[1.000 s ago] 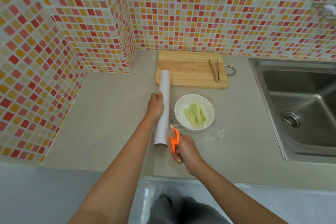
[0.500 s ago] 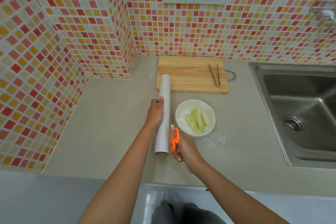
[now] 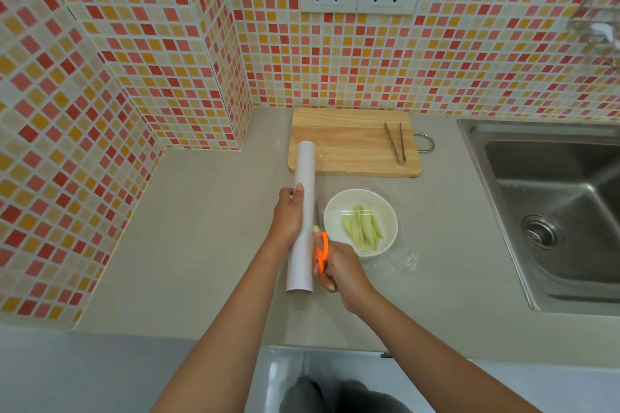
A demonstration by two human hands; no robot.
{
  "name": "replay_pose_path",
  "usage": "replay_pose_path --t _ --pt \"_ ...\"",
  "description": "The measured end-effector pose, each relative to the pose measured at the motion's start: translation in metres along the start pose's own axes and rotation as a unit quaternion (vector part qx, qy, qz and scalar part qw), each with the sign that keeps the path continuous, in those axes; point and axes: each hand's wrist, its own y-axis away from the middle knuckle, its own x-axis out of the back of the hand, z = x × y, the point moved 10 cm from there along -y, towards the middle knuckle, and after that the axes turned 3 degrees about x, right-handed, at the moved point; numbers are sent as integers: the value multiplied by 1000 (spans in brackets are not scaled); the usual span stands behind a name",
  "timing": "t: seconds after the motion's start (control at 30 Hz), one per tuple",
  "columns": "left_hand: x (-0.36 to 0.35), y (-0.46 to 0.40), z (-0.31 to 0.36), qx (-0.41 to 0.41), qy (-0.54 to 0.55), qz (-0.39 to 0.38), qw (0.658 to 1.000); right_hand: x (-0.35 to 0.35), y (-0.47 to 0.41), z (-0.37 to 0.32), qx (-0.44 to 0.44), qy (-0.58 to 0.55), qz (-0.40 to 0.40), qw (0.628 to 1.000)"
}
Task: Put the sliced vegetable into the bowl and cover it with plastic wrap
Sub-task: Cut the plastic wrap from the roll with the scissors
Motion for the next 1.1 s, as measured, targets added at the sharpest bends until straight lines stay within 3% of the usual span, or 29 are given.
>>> replay_pose_path --t 1.1 --pt "2 9 6 -1 23 -2 1000 11 -31 -37 -8 41 42 998"
